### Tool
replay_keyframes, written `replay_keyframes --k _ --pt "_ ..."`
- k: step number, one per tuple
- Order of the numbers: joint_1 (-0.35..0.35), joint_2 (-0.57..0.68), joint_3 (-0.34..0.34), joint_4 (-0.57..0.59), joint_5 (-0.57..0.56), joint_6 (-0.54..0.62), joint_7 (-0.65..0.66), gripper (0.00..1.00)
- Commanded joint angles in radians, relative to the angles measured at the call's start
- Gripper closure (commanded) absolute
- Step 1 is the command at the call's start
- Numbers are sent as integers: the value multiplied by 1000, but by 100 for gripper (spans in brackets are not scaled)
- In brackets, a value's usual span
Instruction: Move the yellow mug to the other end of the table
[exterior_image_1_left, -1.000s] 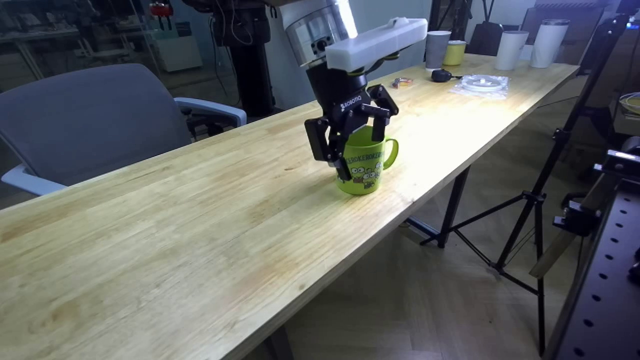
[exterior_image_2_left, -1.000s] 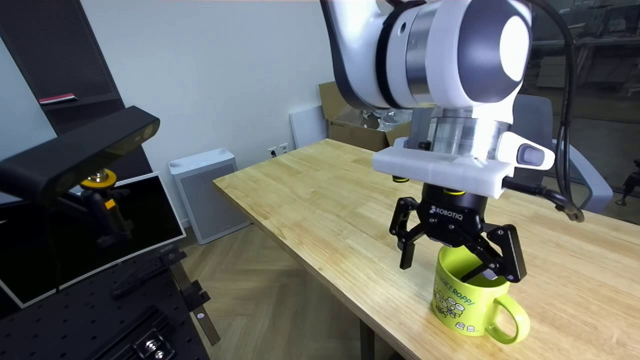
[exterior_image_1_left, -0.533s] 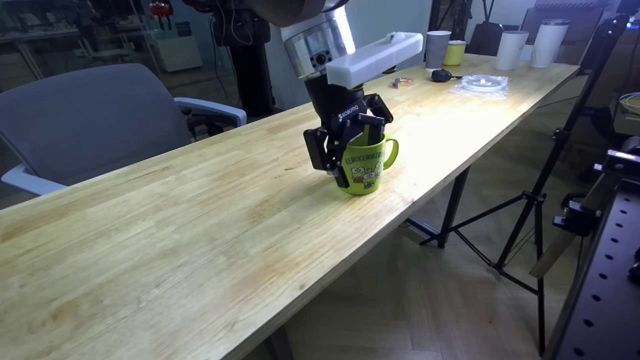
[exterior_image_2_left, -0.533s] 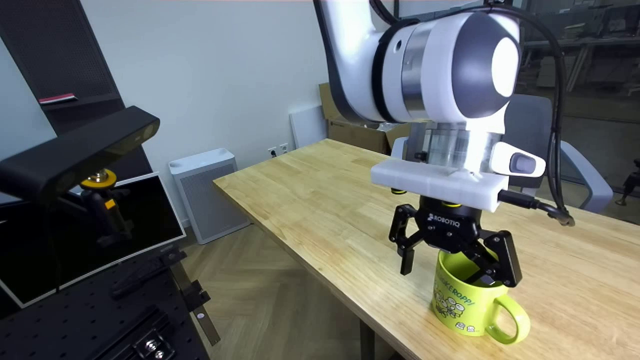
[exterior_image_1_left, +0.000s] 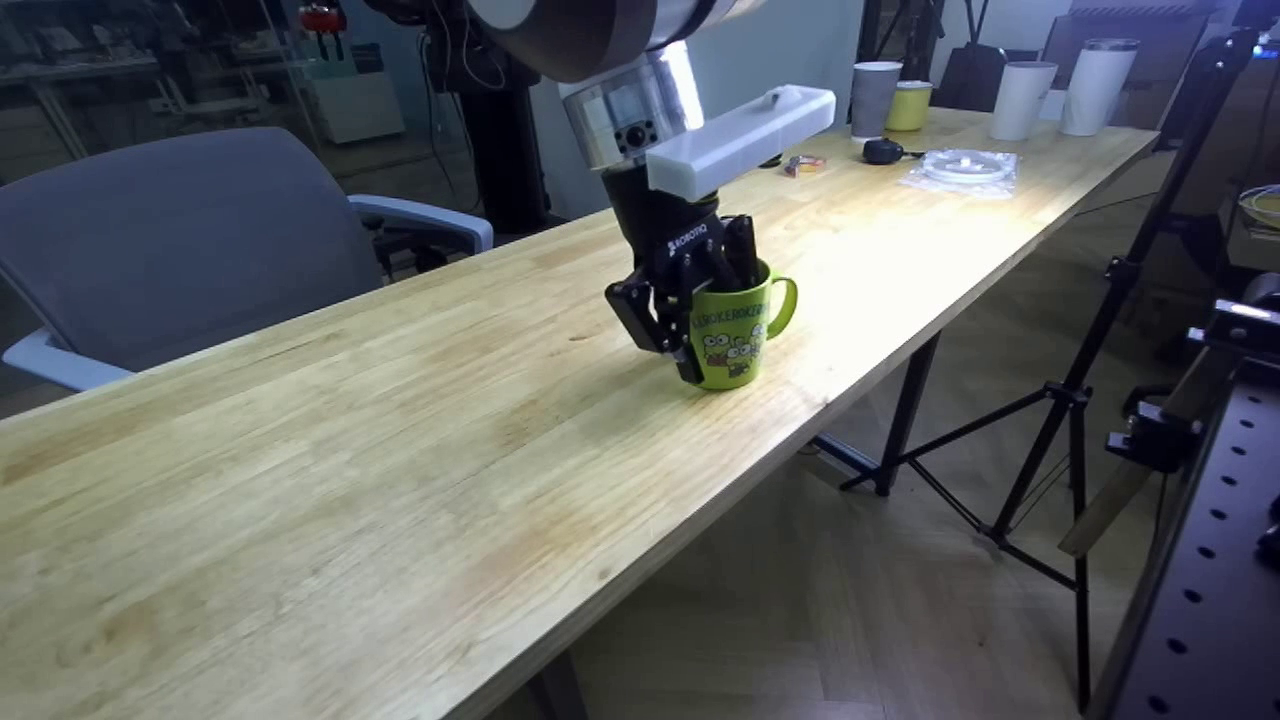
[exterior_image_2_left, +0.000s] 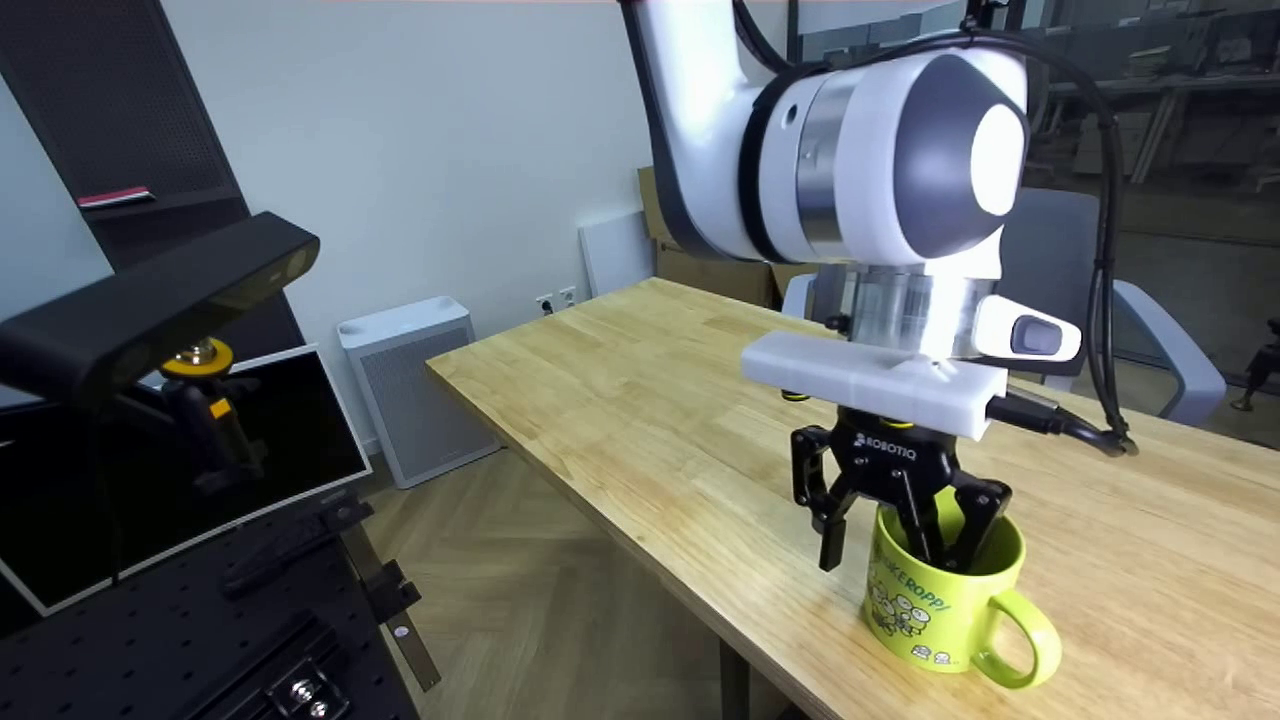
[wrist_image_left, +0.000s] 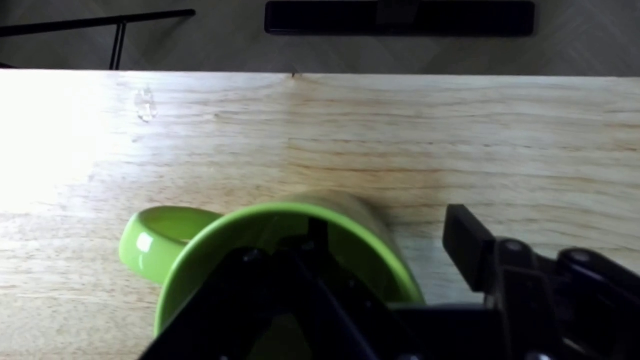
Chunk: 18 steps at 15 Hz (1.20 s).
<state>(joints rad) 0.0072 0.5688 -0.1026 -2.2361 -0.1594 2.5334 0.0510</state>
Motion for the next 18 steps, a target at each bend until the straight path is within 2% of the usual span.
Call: replay_keyframes --k 1,5,7,9,18 --pt "15 13 -12 5 -6 6 34 67" --pt "15 2 -15 17 0 -16 43 95" --pt "19 -6 -18 21 0 -20 52 100" --pt "22 -13 -18 26 2 -26 60 97" --pt "37 -59 -15 48 6 -44 87 97"
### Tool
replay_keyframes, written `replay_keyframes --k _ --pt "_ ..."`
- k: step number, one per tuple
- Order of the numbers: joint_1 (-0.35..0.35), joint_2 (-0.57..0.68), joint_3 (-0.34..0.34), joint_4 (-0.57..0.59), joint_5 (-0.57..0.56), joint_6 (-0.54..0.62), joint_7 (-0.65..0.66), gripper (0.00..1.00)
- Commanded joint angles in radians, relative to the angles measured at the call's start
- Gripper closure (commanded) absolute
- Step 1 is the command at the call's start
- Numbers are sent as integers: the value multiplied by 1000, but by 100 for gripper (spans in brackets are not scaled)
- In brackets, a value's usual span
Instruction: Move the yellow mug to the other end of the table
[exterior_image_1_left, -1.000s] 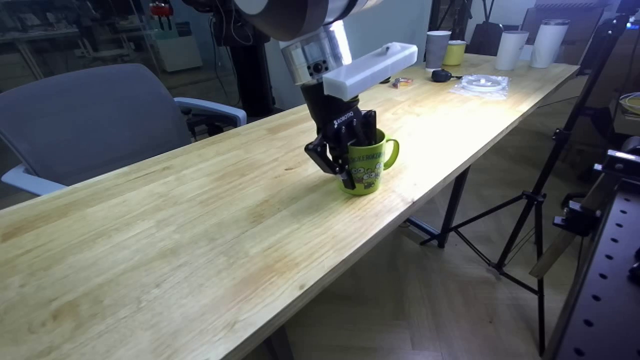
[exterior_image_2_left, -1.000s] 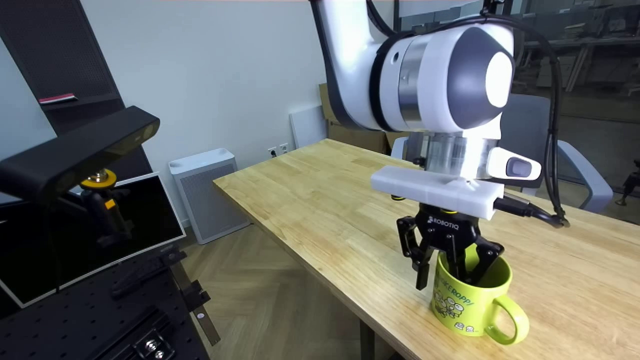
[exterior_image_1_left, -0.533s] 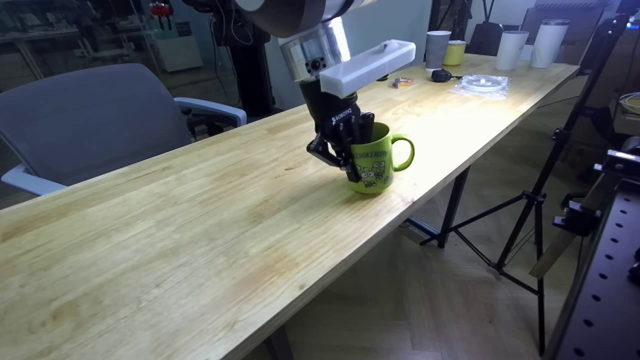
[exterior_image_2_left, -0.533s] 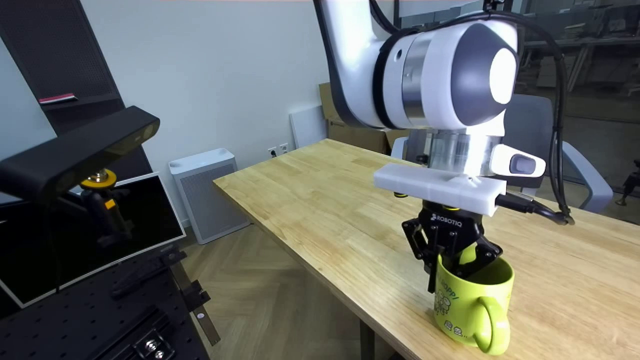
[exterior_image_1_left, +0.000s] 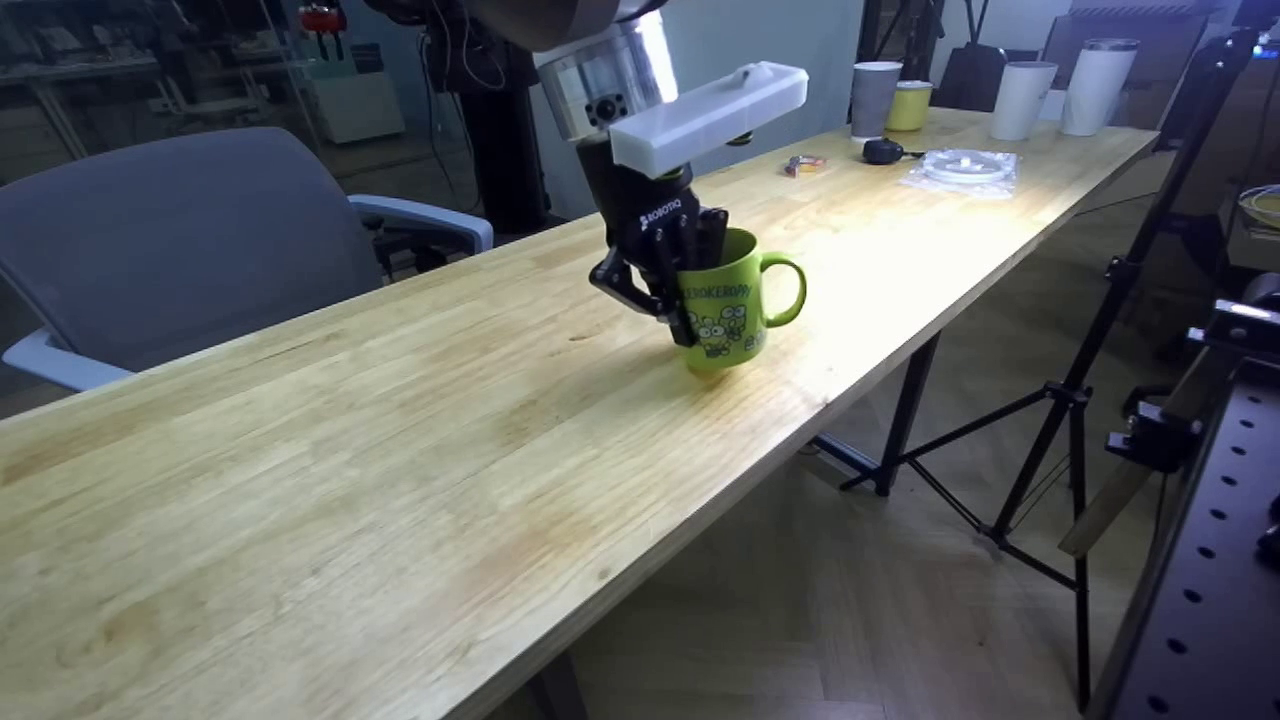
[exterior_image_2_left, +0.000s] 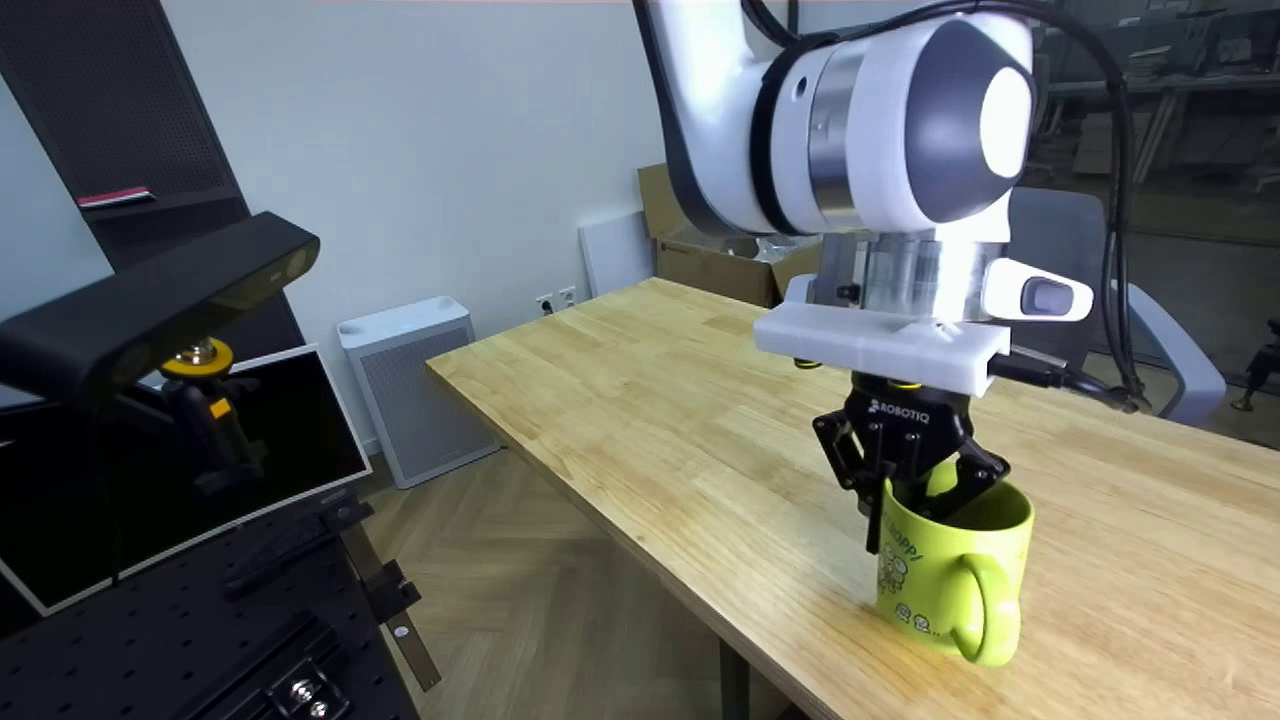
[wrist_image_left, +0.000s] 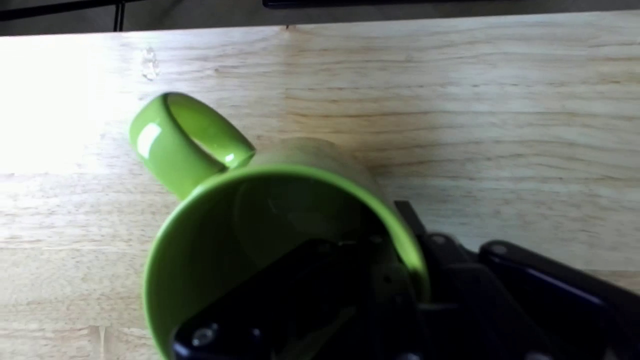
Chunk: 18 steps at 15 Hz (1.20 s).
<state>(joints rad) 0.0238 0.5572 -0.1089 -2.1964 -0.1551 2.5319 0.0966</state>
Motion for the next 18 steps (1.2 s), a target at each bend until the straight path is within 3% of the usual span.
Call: replay_keyframes --k 1,10,18 --pt "22 -54 -9 10 1 -47 45 97" --pt "10 -114 16 -1 25 -35 37 97" --pt "4 2 28 111 49 -28 24 97"
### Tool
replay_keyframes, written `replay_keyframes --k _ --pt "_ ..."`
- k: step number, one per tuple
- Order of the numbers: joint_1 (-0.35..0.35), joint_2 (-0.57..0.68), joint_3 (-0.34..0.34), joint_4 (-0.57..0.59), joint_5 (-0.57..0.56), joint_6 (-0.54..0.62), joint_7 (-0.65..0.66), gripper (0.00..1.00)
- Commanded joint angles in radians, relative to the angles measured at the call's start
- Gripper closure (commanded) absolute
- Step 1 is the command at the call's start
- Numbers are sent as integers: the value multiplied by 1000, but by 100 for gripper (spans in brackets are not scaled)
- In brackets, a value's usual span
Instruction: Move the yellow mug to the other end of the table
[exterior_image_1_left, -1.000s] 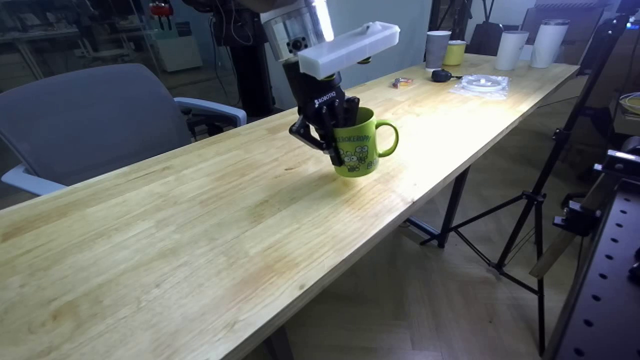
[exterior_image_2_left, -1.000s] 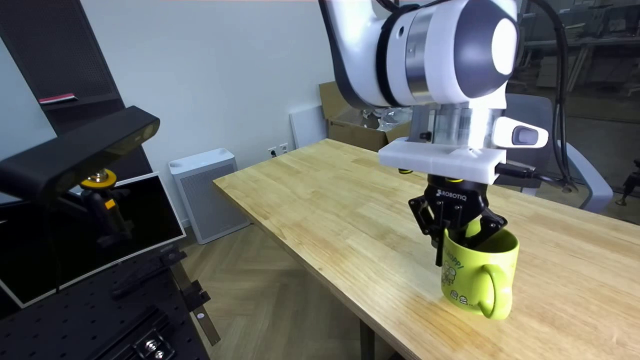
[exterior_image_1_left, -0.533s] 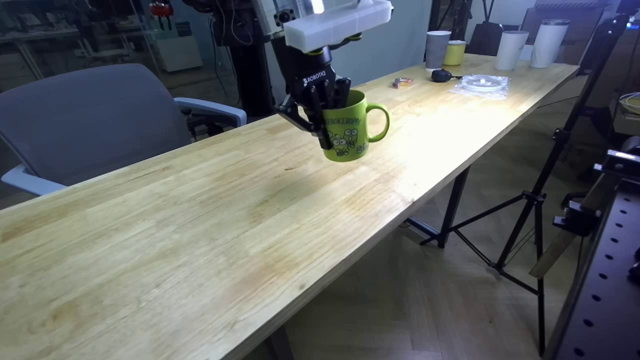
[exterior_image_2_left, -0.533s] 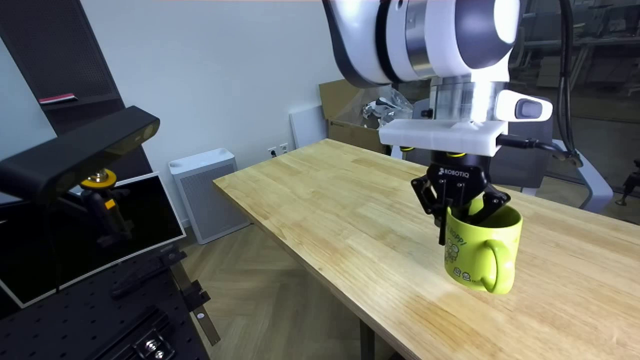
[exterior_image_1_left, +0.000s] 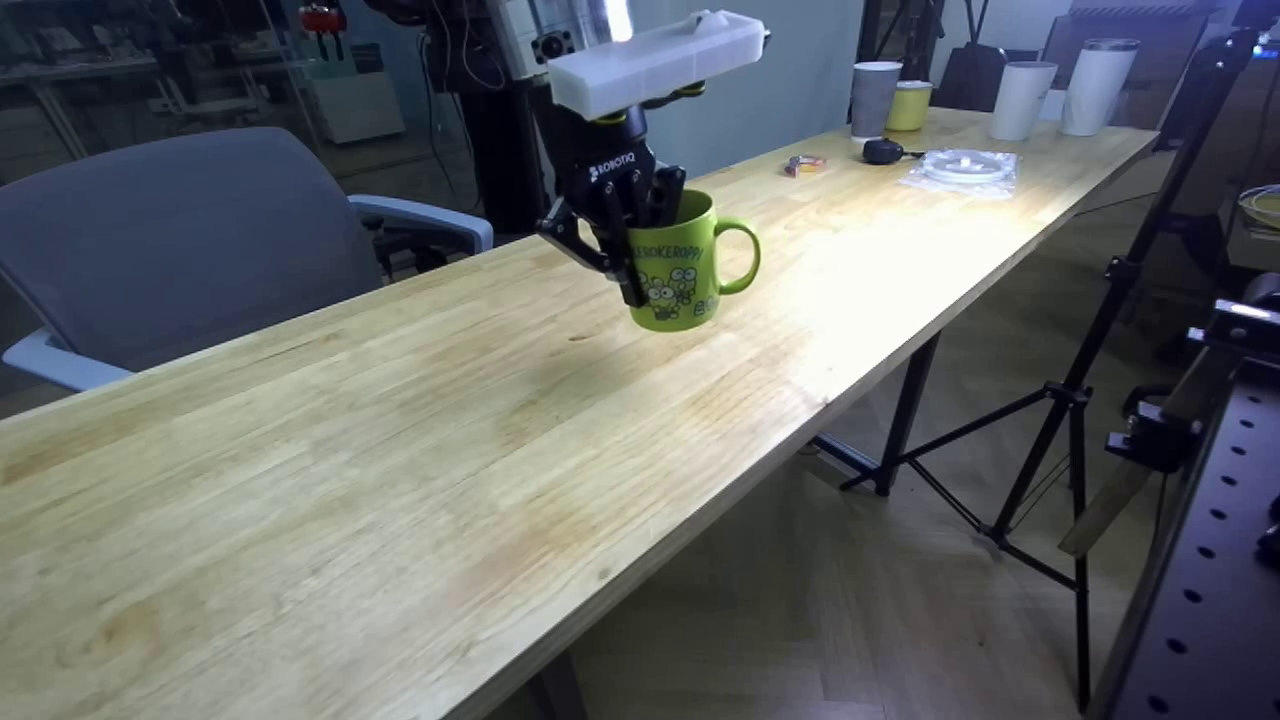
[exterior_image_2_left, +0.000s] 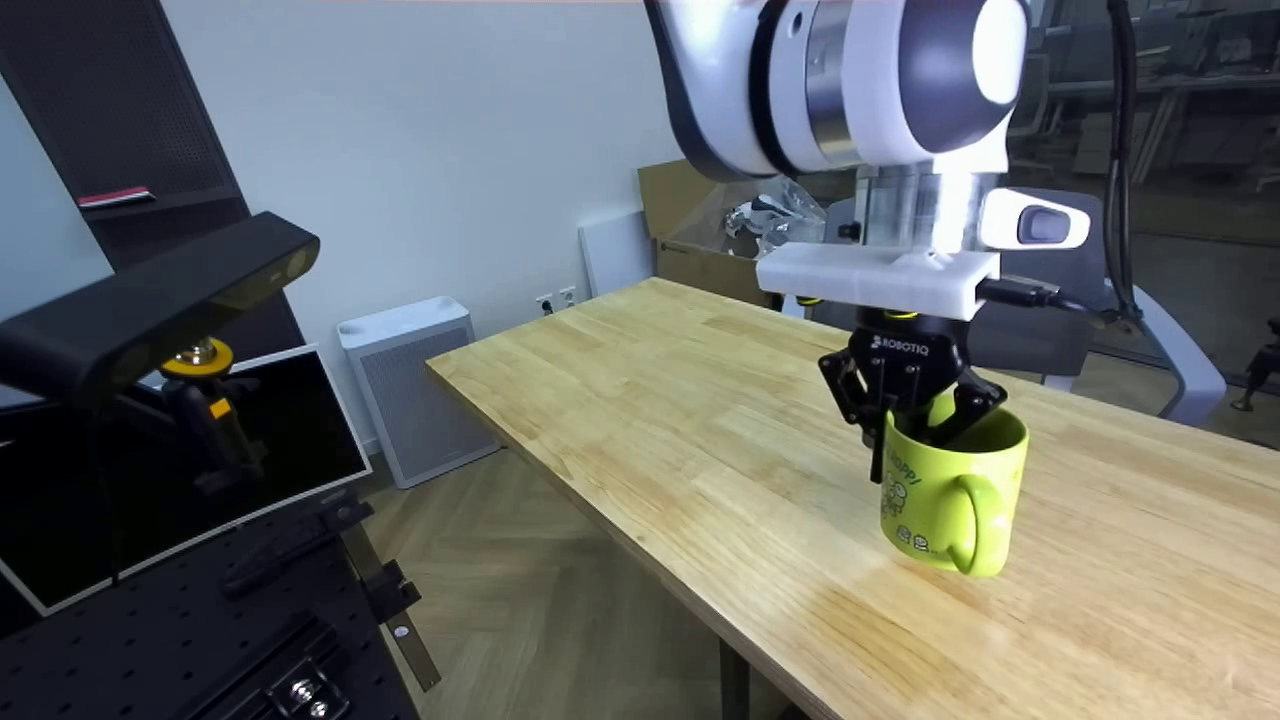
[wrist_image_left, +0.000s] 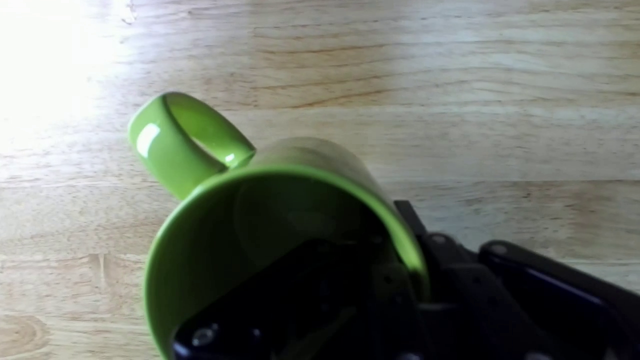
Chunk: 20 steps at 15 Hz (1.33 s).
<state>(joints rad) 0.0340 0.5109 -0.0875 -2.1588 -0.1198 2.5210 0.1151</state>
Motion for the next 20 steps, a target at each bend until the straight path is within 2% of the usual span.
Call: replay_keyframes --k 1,9,14,20 --pt "-7 72 7 99 16 -20 3 97" --pt "-7 256 -6 318 24 -53 10 97" --pt "-1 306 -13 413 19 -98 18 97" --pt "17 356 -36 513 9 -99 44 97"
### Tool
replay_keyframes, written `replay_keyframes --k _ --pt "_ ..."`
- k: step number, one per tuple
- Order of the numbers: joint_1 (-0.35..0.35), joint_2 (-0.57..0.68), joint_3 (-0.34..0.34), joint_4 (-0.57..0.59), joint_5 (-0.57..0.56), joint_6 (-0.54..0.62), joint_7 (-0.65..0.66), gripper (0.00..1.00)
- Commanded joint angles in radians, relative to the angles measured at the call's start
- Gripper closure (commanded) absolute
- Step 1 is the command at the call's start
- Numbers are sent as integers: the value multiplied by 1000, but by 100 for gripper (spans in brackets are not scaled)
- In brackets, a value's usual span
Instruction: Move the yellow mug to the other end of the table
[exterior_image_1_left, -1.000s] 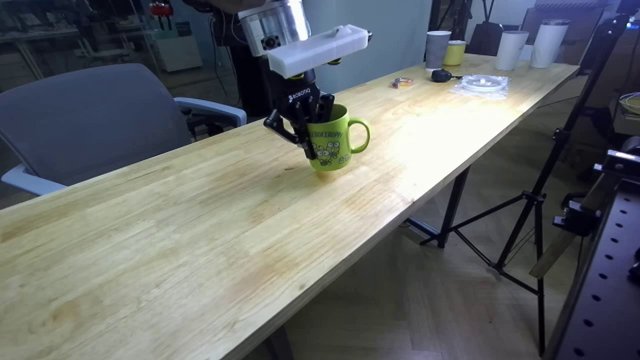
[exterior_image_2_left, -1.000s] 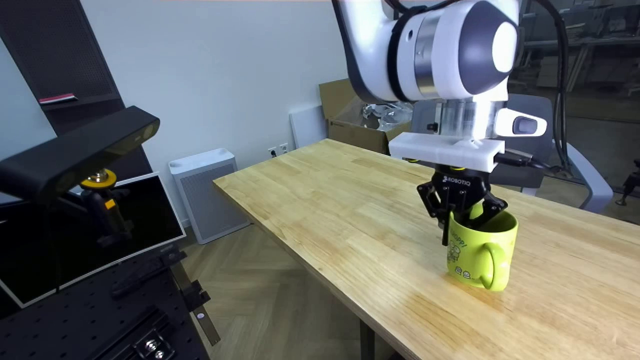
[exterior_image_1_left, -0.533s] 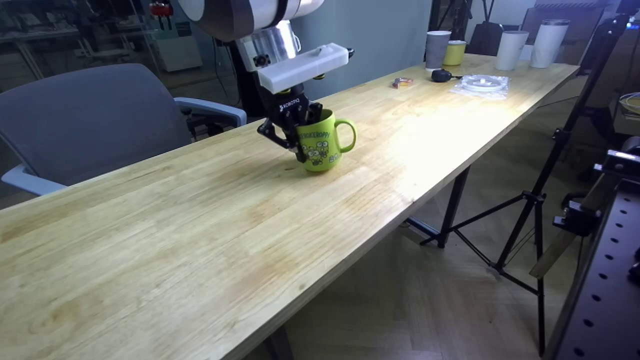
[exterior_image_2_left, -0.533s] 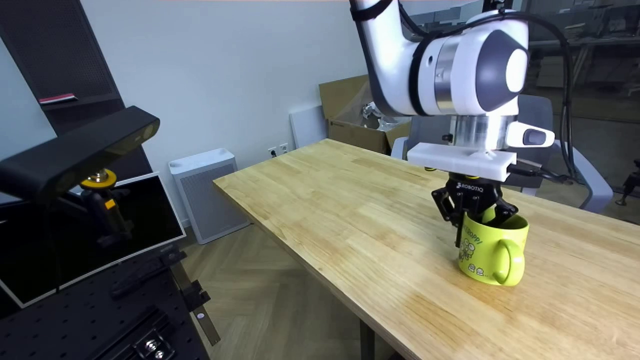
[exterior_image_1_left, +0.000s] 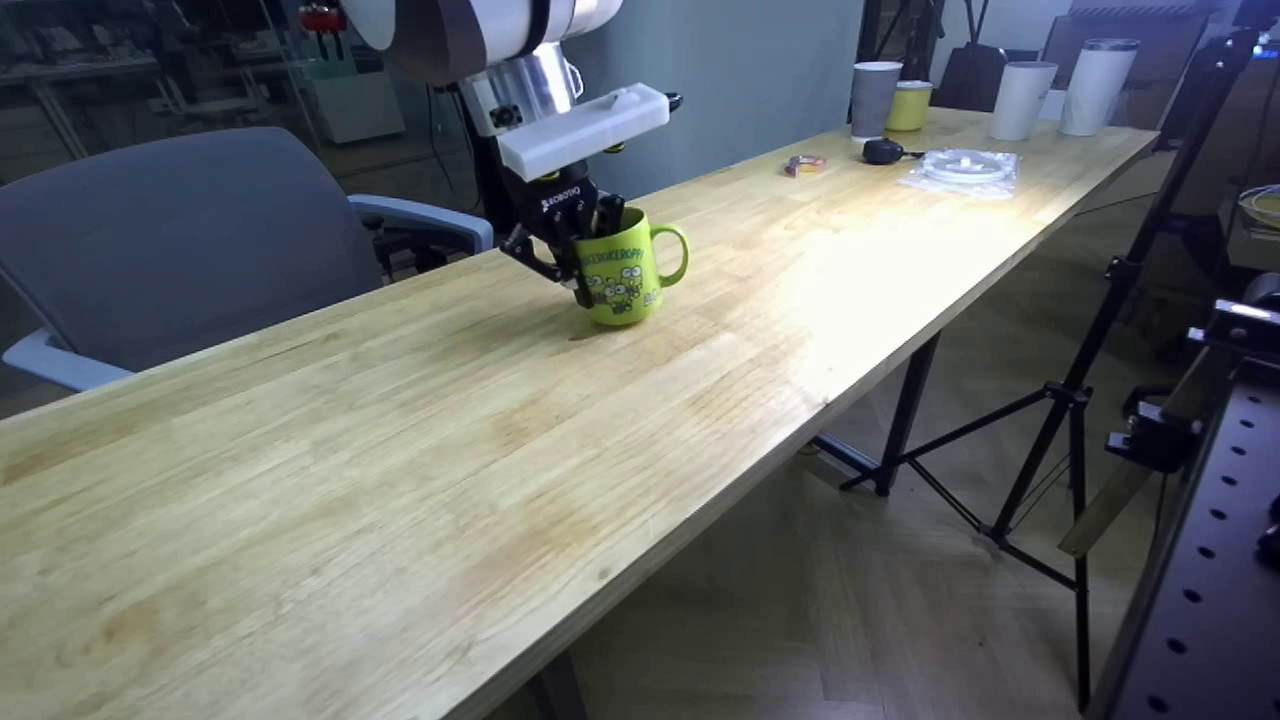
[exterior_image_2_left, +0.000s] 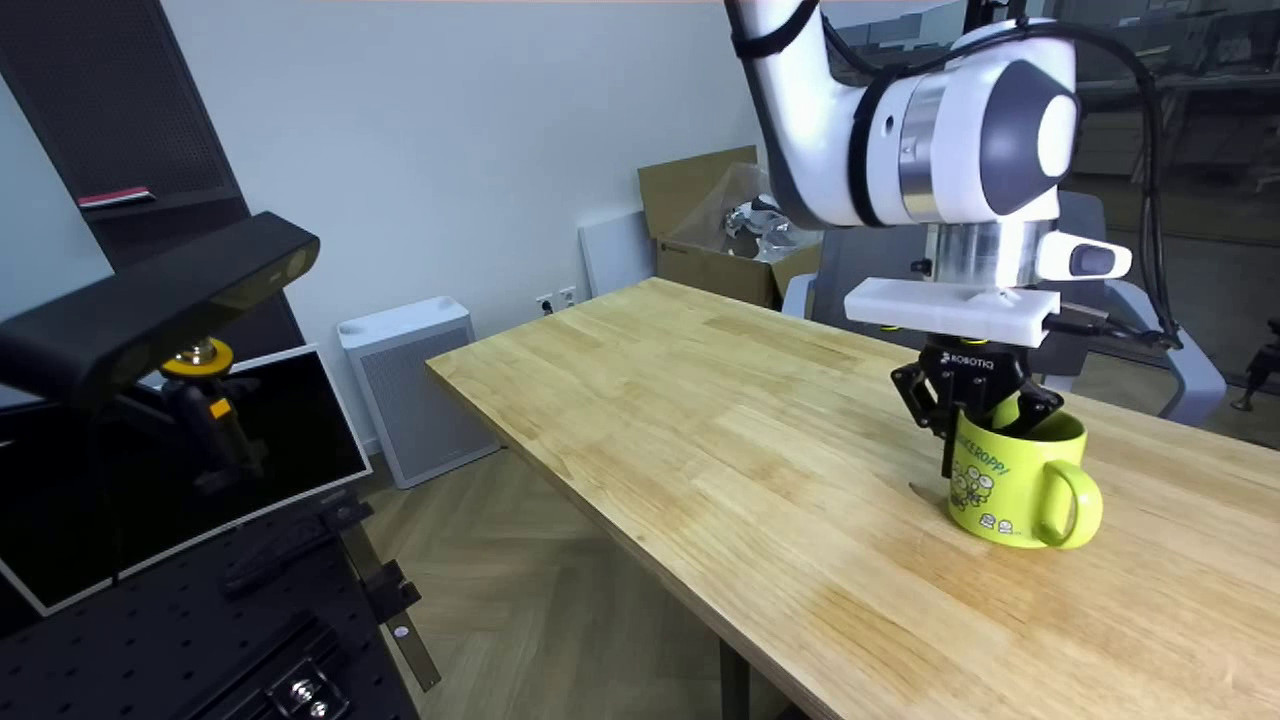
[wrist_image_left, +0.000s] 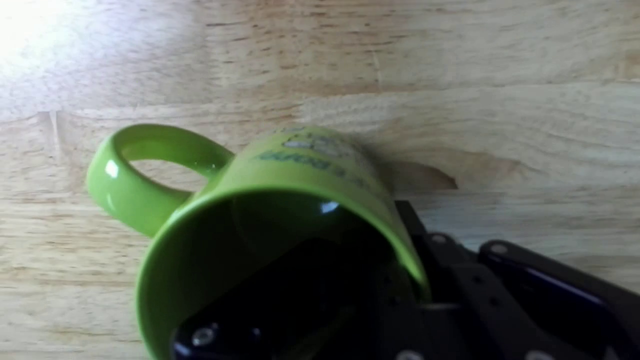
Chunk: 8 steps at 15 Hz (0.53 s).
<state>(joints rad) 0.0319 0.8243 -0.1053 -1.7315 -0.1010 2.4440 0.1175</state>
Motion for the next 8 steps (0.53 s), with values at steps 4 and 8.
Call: replay_keyframes --k 4,8 --pt "30 75 -29 135 -12 -16 58 97" --pt "39 98 -37 168 -11 -4 78 97"
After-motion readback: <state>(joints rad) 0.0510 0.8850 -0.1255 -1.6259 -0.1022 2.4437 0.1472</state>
